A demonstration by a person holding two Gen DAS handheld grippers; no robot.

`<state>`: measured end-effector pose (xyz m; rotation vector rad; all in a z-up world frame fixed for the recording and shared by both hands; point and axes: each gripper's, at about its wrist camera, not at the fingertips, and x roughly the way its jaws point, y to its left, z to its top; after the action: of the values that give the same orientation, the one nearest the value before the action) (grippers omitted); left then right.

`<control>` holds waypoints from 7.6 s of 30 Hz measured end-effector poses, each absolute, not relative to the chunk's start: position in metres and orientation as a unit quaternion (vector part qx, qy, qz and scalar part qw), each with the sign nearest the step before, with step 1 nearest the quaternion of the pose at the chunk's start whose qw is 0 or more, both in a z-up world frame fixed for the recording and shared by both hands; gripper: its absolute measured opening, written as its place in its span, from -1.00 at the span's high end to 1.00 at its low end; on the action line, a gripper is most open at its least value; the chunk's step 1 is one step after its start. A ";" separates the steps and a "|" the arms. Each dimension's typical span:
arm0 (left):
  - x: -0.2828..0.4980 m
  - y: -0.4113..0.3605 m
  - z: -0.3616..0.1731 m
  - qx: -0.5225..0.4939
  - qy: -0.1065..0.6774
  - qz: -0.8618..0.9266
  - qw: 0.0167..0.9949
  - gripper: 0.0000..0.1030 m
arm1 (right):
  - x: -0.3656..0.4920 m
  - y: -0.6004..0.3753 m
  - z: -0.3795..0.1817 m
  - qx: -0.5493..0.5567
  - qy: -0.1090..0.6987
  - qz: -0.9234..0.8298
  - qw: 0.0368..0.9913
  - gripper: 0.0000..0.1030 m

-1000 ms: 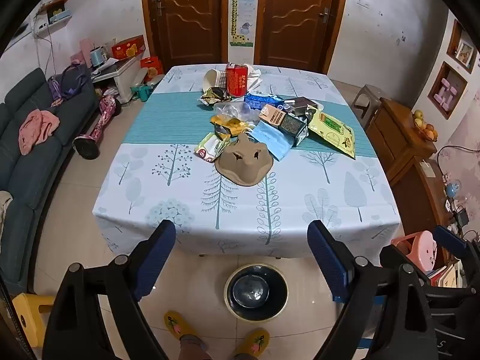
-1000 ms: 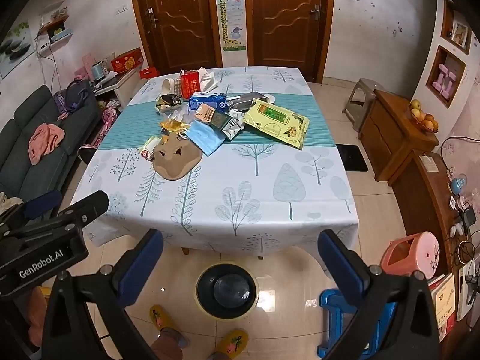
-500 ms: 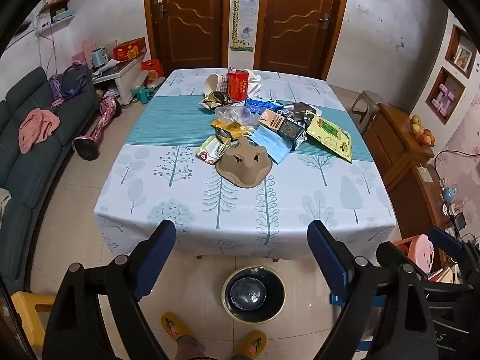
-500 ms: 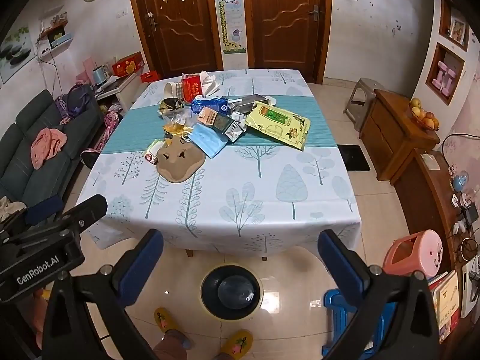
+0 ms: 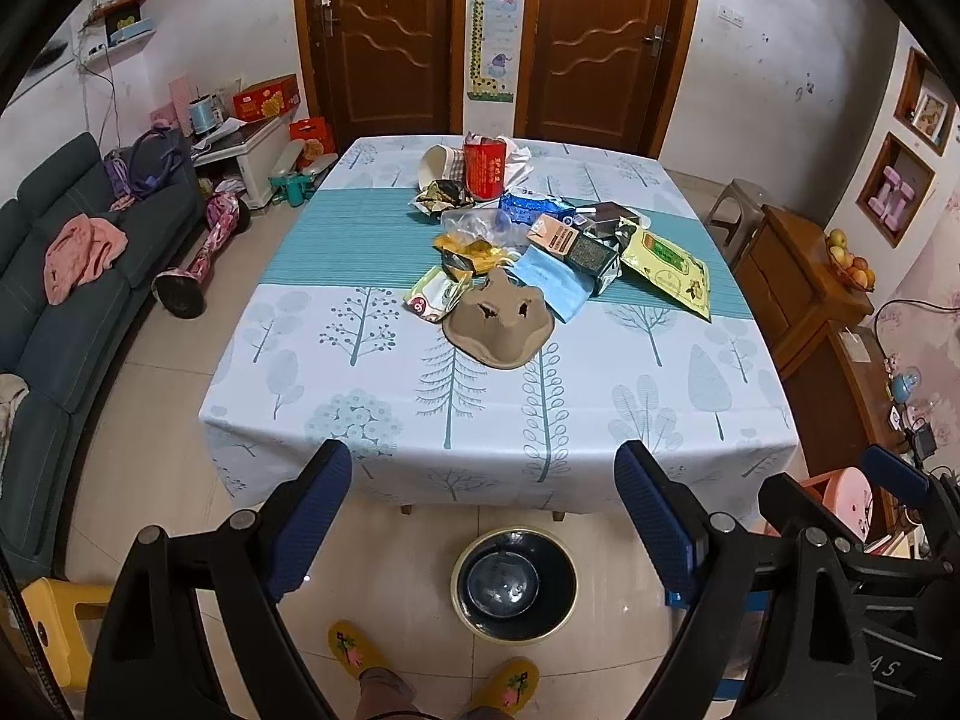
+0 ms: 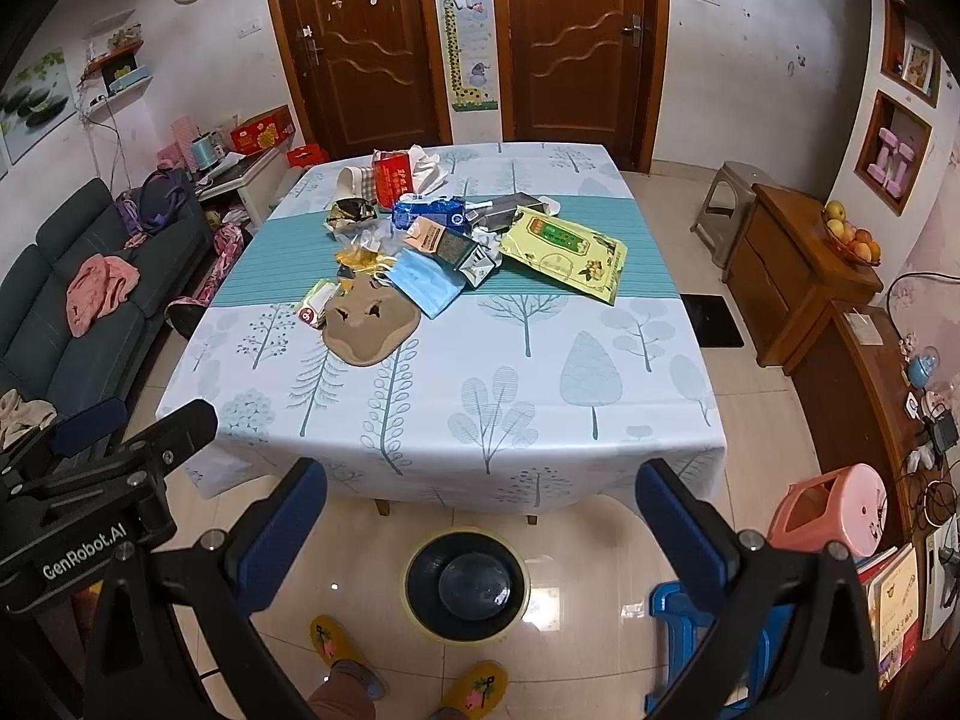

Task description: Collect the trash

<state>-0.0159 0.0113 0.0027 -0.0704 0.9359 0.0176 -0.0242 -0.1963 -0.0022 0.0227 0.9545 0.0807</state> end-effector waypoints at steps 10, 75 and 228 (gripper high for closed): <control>-0.019 0.010 0.010 -0.025 0.439 0.011 0.898 -0.71 | -0.025 -0.196 -0.002 0.012 0.458 0.038 0.888 -1.00; 0.035 0.067 -0.003 -0.027 0.488 0.063 0.870 -0.71 | 0.023 -0.159 -0.001 0.015 0.456 0.060 0.888 -1.00; 0.009 -0.097 -0.455 0.194 0.632 -0.231 0.714 0.60 | -0.066 -0.208 -0.474 0.299 0.631 -0.048 0.714 -0.18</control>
<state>0.0086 -0.0975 -0.4546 0.4295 1.4014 -0.5119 -0.0659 -0.2079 -0.4744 0.6622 1.3985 -0.1062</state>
